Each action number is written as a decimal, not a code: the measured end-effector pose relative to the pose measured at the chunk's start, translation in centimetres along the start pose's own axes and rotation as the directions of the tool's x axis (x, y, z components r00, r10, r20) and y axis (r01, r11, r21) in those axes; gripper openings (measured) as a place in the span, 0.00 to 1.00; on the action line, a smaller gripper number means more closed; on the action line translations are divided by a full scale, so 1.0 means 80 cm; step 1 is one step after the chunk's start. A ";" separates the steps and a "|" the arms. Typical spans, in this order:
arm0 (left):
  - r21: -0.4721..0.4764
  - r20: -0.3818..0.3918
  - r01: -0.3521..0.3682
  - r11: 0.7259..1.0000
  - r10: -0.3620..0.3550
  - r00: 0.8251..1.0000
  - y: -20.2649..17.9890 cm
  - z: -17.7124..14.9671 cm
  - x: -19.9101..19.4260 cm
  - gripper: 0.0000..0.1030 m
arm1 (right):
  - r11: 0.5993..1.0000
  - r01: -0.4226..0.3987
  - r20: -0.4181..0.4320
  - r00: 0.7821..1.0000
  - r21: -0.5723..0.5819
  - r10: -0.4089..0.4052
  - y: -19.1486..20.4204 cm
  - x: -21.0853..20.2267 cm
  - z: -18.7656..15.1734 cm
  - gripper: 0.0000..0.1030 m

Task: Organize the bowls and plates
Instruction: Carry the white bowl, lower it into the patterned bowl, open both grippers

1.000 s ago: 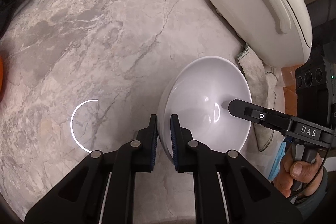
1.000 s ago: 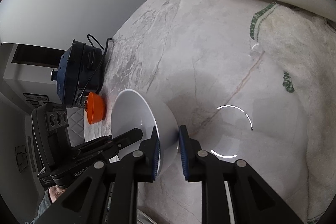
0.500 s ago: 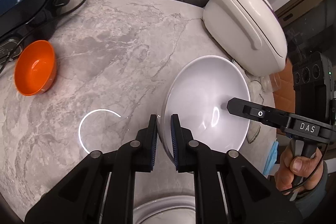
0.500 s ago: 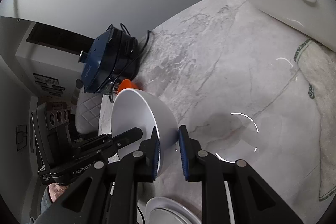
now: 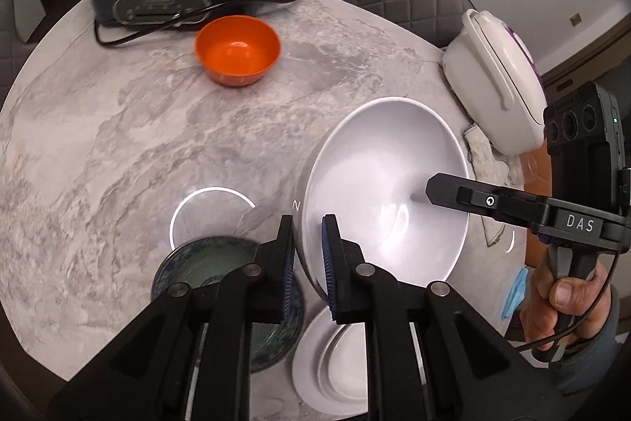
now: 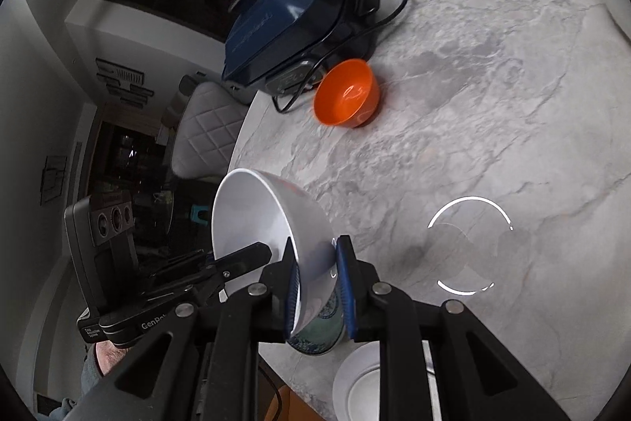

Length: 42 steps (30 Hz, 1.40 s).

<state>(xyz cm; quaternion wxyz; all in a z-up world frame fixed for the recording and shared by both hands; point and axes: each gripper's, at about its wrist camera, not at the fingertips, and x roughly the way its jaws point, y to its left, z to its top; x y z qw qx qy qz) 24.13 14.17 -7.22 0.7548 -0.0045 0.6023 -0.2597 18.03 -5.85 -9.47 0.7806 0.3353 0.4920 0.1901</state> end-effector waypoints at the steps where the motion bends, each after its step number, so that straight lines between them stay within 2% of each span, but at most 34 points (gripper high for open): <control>1: -0.019 0.000 -0.002 1.000 0.002 1.000 0.014 -0.011 -0.005 0.12 | 1.000 -0.004 -0.018 1.000 -0.009 0.004 0.008 0.012 -0.005 0.21; 6: -0.104 -0.013 -0.014 0.995 0.013 1.000 0.075 -0.068 -0.016 0.12 | 0.999 -0.011 -0.103 0.995 -0.042 0.007 0.038 0.068 -0.032 0.21; 12: -0.150 -0.079 -0.059 0.987 0.047 0.996 0.115 -0.120 0.020 0.12 | 0.997 0.044 -0.190 0.980 -0.063 -0.055 0.040 0.130 -0.062 0.20; 19: -0.174 -0.133 -0.099 0.980 0.076 0.988 0.134 -0.140 0.070 0.12 | 0.991 0.108 -0.247 0.961 -0.075 -0.123 0.026 0.171 -0.081 0.20; 27: -0.135 -0.150 -0.143 0.981 0.122 0.981 0.130 -0.140 0.089 0.12 | 0.982 0.161 -0.264 0.947 -0.097 -0.181 0.015 0.188 -0.087 0.20; 34: -0.121 -0.152 -0.172 0.978 0.153 0.976 0.124 -0.140 0.100 0.13 | 0.963 0.212 -0.251 0.935 -0.169 -0.250 0.019 0.193 -0.092 0.20; 37: -0.123 -0.143 -0.169 0.978 0.151 0.978 0.123 -0.140 0.100 0.20 | 0.956 0.224 -0.246 0.932 -0.191 -0.267 0.021 0.195 -0.090 0.20; 40: -0.135 -0.128 -0.146 0.980 0.129 0.983 0.122 -0.138 0.098 0.35 | 0.953 0.223 -0.249 0.930 -0.205 -0.271 0.024 0.199 -0.090 0.20; 42: -0.136 -0.117 -0.134 0.982 0.118 0.986 0.119 -0.135 0.096 0.50 | 0.952 0.220 -0.251 0.929 -0.212 -0.271 0.026 0.200 -0.092 0.20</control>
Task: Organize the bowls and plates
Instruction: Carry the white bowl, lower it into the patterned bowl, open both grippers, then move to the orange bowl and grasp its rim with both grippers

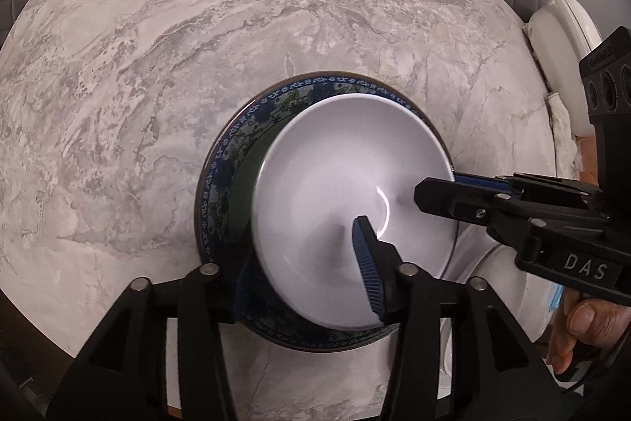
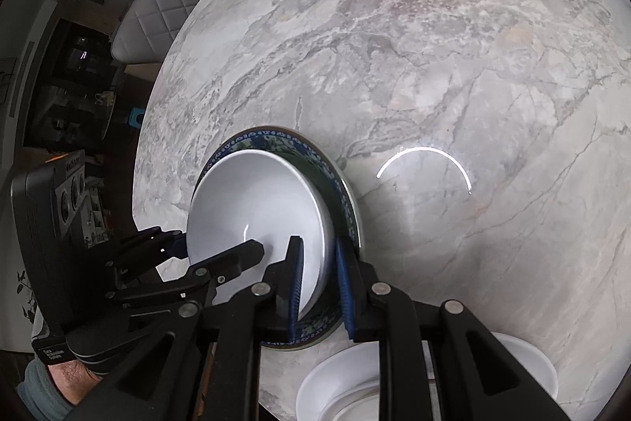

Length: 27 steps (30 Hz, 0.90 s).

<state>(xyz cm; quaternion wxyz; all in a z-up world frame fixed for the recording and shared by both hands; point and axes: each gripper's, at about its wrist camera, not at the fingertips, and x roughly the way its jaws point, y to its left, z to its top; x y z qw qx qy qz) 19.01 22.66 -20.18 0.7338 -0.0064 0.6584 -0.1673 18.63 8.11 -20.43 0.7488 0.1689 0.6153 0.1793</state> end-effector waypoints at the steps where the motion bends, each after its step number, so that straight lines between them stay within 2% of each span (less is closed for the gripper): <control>1: 0.003 0.007 -0.003 1.000 0.003 1.000 -0.002 0.001 -0.003 0.53 | 1.000 0.001 0.000 1.000 -0.002 -0.001 0.001 0.001 0.000 0.20; 2: 0.005 0.015 -0.004 1.000 0.004 1.000 -0.004 0.001 -0.007 0.59 | 1.000 0.000 -0.001 1.000 -0.003 0.000 0.002 0.002 0.000 0.20; 5: -0.001 0.030 0.007 1.000 -0.007 1.000 -0.005 0.004 -0.015 0.64 | 1.000 -0.014 0.005 1.000 0.001 0.014 0.002 -0.001 -0.001 0.21; 10: -0.001 0.050 0.018 1.000 -0.018 0.999 -0.004 0.007 -0.035 0.65 | 0.998 -0.056 0.037 0.998 0.017 0.055 -0.001 -0.017 -0.004 0.28; 12: -0.001 0.071 0.034 0.999 -0.034 0.997 -0.001 0.009 -0.052 0.65 | 0.995 -0.094 0.083 0.992 0.014 0.093 -0.002 -0.037 -0.006 0.34; 14: -0.001 0.093 0.040 0.999 -0.039 0.995 0.005 0.021 -0.064 0.68 | 0.989 -0.146 0.145 0.979 0.011 0.143 -0.005 -0.061 -0.003 0.57; 16: 0.007 0.121 0.038 0.999 -0.039 0.992 0.013 0.041 -0.073 0.69 | 0.986 -0.168 0.218 0.963 0.018 0.160 -0.016 -0.088 0.006 0.70; 19: 0.006 0.163 0.112 0.994 -0.112 0.980 0.026 0.081 -0.083 0.74 | 0.976 -0.209 0.304 0.936 0.065 0.181 -0.051 -0.127 0.029 0.75; 21: 0.046 0.209 0.122 0.991 -0.129 0.969 0.026 0.115 -0.088 0.86 | 0.973 -0.212 0.348 0.923 0.095 0.167 -0.077 -0.148 0.050 0.80; 22: 0.067 0.229 0.116 0.991 -0.129 0.965 0.023 0.134 -0.091 0.89 | 0.971 -0.217 0.361 0.917 0.103 0.167 -0.091 -0.156 0.062 0.82; 23: 0.084 0.244 0.111 0.990 -0.128 0.961 0.019 0.152 -0.091 0.92 | 0.968 -0.222 0.370 0.914 0.114 0.166 -0.103 -0.162 0.076 0.83; 25: 0.101 0.261 0.100 0.990 -0.123 0.958 0.014 0.190 -0.091 0.92 | 0.967 -0.208 0.362 0.921 0.148 0.143 -0.127 -0.168 0.105 0.83; 27: 0.087 0.263 0.104 0.991 -0.123 0.957 0.011 0.230 -0.085 0.92 | 0.958 -0.233 0.356 0.920 0.170 0.161 -0.147 -0.168 0.133 0.83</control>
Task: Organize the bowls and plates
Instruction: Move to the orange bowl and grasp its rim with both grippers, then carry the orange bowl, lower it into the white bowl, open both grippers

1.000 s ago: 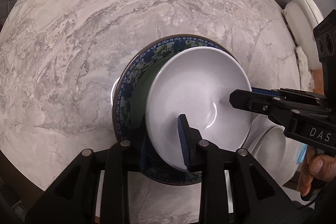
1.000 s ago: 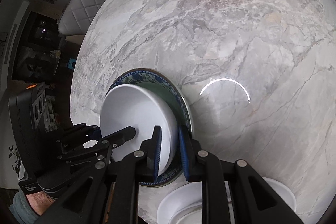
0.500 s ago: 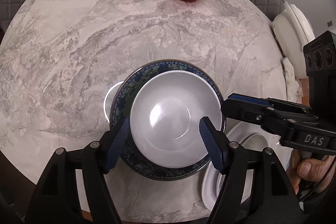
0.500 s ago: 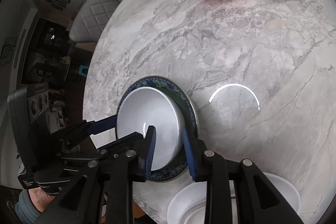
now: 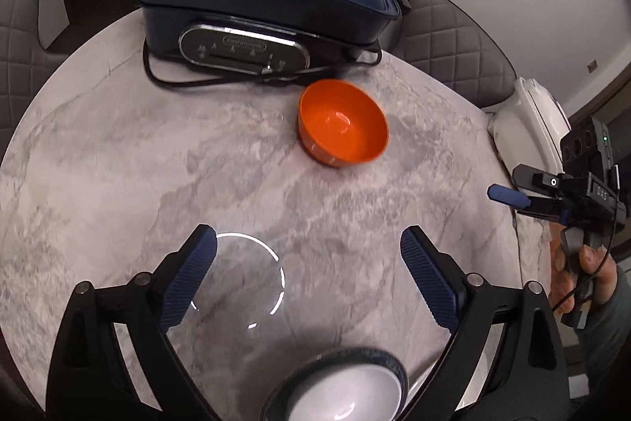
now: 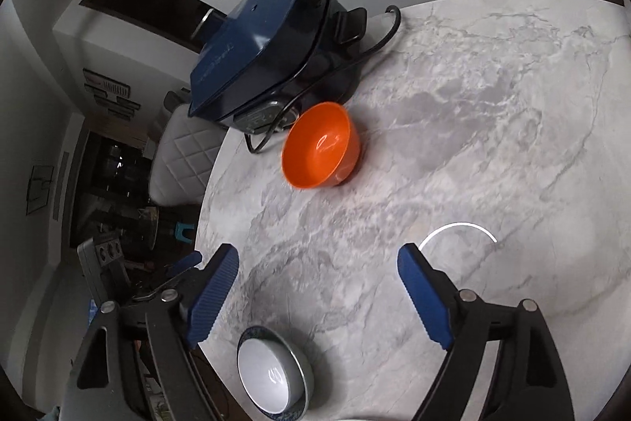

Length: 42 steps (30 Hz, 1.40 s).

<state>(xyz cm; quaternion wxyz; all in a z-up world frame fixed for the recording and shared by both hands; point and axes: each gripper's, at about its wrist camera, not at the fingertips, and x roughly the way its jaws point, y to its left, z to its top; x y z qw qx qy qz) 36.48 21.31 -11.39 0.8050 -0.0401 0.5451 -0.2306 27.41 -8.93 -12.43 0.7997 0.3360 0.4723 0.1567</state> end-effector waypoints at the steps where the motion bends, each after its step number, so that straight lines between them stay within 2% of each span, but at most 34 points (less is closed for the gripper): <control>1: -0.011 -0.009 0.001 1.000 -0.001 1.000 0.001 0.018 0.012 0.92 | 1.000 -0.005 -0.003 1.000 0.006 0.005 -0.005 0.006 0.015 0.83; 4: -0.043 -0.035 -0.025 0.999 0.023 0.999 0.005 0.062 0.054 0.92 | 0.999 -0.032 -0.018 0.999 0.007 0.032 -0.016 0.030 0.051 0.83; 6: -0.050 -0.091 -0.053 0.997 0.048 0.995 0.007 0.083 0.087 0.92 | 1.000 -0.030 -0.034 0.999 0.010 0.030 -0.024 0.047 0.068 0.83; 10: -0.026 -0.140 -0.074 0.997 0.070 0.988 0.009 0.109 0.129 0.91 | 0.999 -0.026 -0.085 0.996 0.022 0.027 -0.036 0.087 0.094 0.83; 15: -0.091 -0.174 -0.077 0.993 0.060 0.983 0.028 0.135 0.164 0.89 | 0.999 -0.037 -0.121 0.992 0.032 0.040 -0.043 0.124 0.114 0.81; 17: -0.094 -0.184 -0.067 0.993 0.048 0.982 0.031 0.142 0.175 0.88 | 0.999 -0.038 -0.135 0.990 0.029 0.042 -0.042 0.134 0.120 0.75; 19: -0.104 -0.199 -0.048 0.993 0.026 0.980 0.035 0.147 0.186 0.80 | 0.999 -0.044 -0.157 0.986 0.029 0.048 -0.042 0.143 0.123 0.72; 22: -0.096 -0.222 -0.047 0.994 0.025 0.975 0.040 0.148 0.200 0.76 | 0.999 -0.041 -0.178 0.983 0.034 0.046 -0.045 0.154 0.128 0.67; 28: -0.096 -0.239 -0.028 0.995 0.004 0.971 0.044 0.145 0.214 0.45 | 0.998 -0.037 -0.197 0.979 0.056 0.048 -0.056 0.163 0.130 0.60; 30: -0.090 -0.241 -0.017 0.996 -0.005 0.971 0.040 0.142 0.217 0.29 | 0.998 -0.030 -0.205 0.978 0.052 0.040 -0.056 0.166 0.128 0.54; 32: -0.092 -0.235 -0.012 0.996 -0.010 0.972 0.039 0.144 0.218 0.27 | 0.998 -0.027 -0.210 0.977 0.060 0.039 -0.058 0.168 0.128 0.41; 35: -0.101 -0.232 -0.002 0.995 -0.021 0.973 0.038 0.146 0.222 0.17 | 0.996 -0.026 -0.223 0.974 0.082 0.044 -0.064 0.175 0.131 0.24; 38: -0.093 -0.234 -0.004 0.996 -0.018 0.972 0.025 0.143 0.225 0.11 | 0.996 -0.031 -0.222 0.974 0.089 0.050 -0.065 0.174 0.131 0.18; 42: -0.100 -0.234 -0.001 0.995 -0.023 0.972 0.017 0.137 0.222 0.10 | 0.996 -0.012 -0.223 0.974 0.086 0.031 -0.059 0.174 0.129 0.18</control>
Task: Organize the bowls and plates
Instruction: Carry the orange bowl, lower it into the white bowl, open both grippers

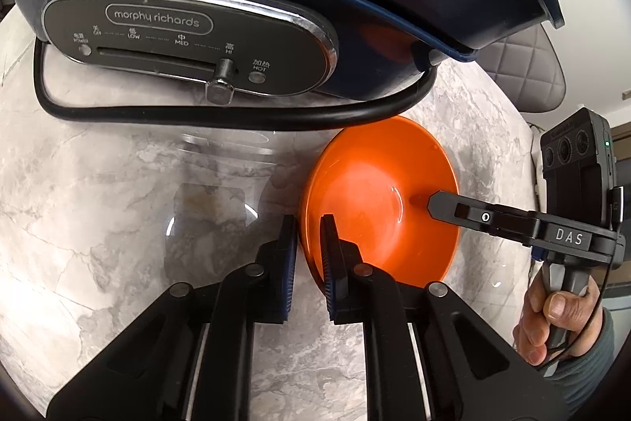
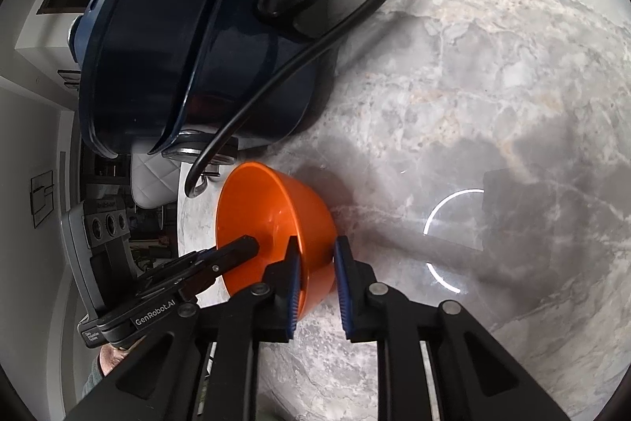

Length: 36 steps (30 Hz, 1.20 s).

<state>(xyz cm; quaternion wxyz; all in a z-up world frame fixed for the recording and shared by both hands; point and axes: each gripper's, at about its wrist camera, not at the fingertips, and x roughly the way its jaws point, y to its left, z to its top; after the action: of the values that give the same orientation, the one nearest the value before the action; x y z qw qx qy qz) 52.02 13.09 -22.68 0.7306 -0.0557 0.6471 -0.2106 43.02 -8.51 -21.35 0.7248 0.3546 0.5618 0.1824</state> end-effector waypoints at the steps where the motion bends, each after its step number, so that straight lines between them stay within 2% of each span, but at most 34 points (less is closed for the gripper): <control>1: -0.003 0.000 0.000 1.000 0.000 1.000 -0.001 -0.002 0.000 0.10 | 1.000 0.002 0.000 1.000 0.002 -0.002 -0.001 0.001 0.000 0.18; 10: 0.005 -0.003 -0.006 1.000 0.006 1.000 -0.016 -0.021 -0.013 0.10 | 1.000 0.015 -0.003 1.000 0.001 -0.015 0.015 -0.003 -0.011 0.18; 20: 0.018 0.053 -0.008 1.000 0.007 0.999 -0.035 -0.071 -0.087 0.10 | 0.999 -0.003 0.009 1.000 -0.050 0.003 0.068 -0.031 -0.044 0.19; 27: 0.021 0.084 -0.019 1.000 0.017 0.996 -0.028 -0.141 -0.149 0.10 | 0.994 -0.020 0.002 1.000 -0.110 0.021 0.121 -0.045 -0.091 0.21; 36: -0.018 0.099 -0.019 1.000 0.021 0.995 0.011 -0.264 -0.209 0.10 | 0.979 -0.026 -0.030 0.999 -0.202 0.021 0.178 -0.034 -0.177 0.22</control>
<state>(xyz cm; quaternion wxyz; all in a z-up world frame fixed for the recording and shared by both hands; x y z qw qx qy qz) 30.54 24.28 -10.87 0.7636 -0.0659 0.6122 -0.1945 30.74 3.79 -10.90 0.7471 0.2831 0.5461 0.2520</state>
